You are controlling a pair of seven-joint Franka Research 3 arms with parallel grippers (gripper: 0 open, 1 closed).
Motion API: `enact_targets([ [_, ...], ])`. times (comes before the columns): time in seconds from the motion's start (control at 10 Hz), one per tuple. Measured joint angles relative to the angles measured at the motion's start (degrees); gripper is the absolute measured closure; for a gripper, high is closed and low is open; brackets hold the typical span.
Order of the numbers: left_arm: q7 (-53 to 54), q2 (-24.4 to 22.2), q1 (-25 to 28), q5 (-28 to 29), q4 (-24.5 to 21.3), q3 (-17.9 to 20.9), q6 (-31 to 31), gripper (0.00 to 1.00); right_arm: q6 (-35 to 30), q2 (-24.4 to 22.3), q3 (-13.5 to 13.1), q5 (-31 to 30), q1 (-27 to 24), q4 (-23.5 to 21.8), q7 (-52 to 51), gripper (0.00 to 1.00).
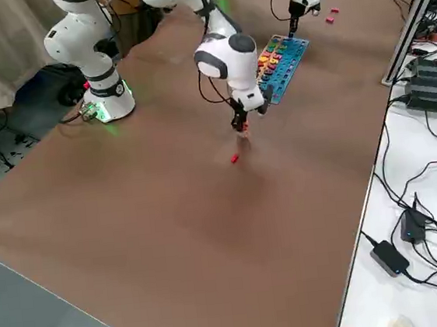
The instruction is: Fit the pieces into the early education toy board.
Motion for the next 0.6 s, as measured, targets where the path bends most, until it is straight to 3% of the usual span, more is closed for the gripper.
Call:
enact_targets([
  [0.3, -1.7, 0.9, -1.6, 0.1, 1.5, 0.1, 0.0, 0.99, -5.9, -4.0, 0.0, 0.0, 0.1, 0.6, 3.5, 0.60],
  [0.6, -2.0, 1.2, -1.9, 0.1, 1.9, 0.1, -0.1, 0.99, -10.9, -5.9, 0.1, 0.1, 3.4, 2.5, 10.9, 0.60],
])
